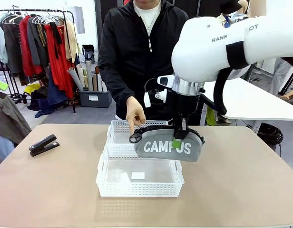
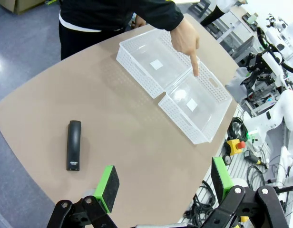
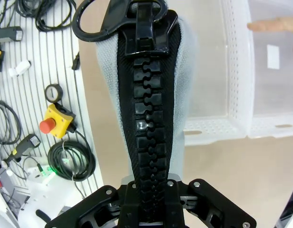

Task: Distribute items into two baskets.
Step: Place the picked Pencil pouch into the Organizing basket as instructed by the person.

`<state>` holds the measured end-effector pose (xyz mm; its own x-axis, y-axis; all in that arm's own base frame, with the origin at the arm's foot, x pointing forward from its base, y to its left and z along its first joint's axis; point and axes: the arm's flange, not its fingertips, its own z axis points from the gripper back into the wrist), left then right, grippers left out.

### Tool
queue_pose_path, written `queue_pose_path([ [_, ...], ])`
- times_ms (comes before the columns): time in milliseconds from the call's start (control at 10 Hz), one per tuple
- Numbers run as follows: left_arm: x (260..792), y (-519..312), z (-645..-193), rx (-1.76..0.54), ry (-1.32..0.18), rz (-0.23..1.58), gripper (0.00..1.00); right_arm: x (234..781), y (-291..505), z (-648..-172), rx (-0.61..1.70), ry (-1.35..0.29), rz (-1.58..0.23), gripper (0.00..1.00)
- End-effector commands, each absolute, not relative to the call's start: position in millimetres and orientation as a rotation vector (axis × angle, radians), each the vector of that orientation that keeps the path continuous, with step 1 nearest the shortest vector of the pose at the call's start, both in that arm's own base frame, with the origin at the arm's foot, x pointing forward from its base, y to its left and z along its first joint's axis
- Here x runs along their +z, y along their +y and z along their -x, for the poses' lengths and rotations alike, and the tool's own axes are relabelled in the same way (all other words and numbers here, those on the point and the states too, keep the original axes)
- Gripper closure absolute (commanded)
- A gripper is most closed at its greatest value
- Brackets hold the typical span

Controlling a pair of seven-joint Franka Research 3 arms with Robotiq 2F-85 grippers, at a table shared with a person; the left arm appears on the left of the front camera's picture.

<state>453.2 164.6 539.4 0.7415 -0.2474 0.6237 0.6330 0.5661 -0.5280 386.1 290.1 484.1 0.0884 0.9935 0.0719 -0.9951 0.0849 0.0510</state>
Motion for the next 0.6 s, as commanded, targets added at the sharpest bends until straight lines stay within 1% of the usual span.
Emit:
queue_pose_path([
  [0, 541, 164, -452, -0.547, -0.531, 0.815, 0.00, 482, 312, -390, 1.453, -0.035, -0.097, 1.00],
  [500, 541, 164, -452, -0.547, -0.531, 0.815, 0.00, 454, 350, -390, 1.490, -0.063, -0.068, 1.00],
])
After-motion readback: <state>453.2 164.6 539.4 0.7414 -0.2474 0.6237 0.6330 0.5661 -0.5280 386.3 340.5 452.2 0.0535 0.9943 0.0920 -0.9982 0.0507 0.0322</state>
